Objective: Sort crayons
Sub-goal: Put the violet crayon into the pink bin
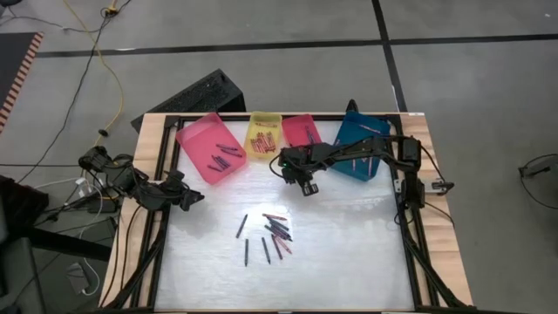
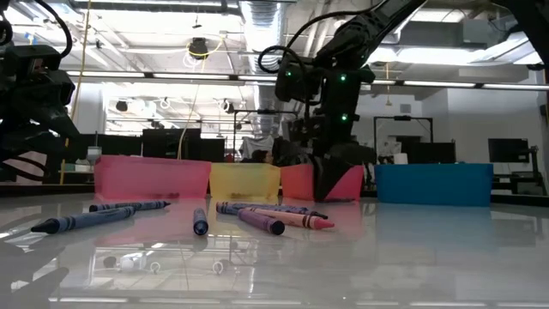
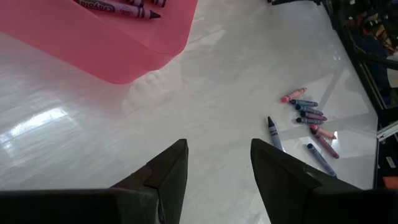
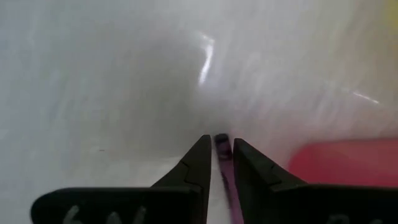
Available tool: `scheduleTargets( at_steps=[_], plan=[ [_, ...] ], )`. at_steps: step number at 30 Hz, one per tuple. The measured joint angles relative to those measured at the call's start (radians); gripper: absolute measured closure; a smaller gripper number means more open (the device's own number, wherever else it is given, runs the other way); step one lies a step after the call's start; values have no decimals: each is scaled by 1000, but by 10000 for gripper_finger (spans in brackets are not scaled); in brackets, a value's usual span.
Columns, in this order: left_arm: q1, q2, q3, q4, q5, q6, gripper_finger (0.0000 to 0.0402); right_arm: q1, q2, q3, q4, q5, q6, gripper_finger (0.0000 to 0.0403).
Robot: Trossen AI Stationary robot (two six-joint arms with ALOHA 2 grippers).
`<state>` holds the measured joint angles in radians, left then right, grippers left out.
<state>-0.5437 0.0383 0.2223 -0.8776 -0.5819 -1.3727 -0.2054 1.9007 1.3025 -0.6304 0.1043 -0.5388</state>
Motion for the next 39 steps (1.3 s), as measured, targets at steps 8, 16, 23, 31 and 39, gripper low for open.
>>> scheduleTargets(
  at_steps=[8,16,23,31,39],
  plan=[
    [0,0,0,0,0,0,236,-6,2,0,-23,-29,26,327],
    [0,0,0,0,0,0,236,-21,2,-20,-32,-28,41,329],
    [0,0,0,0,0,0,236,-11,-2,-44,-28,-20,57,353],
    [0,0,0,0,0,0,236,-8,-6,-46,-22,-20,179,398],
    [0,0,0,0,0,0,236,15,-37,-32,-35,-31,259,398]
  ],
)
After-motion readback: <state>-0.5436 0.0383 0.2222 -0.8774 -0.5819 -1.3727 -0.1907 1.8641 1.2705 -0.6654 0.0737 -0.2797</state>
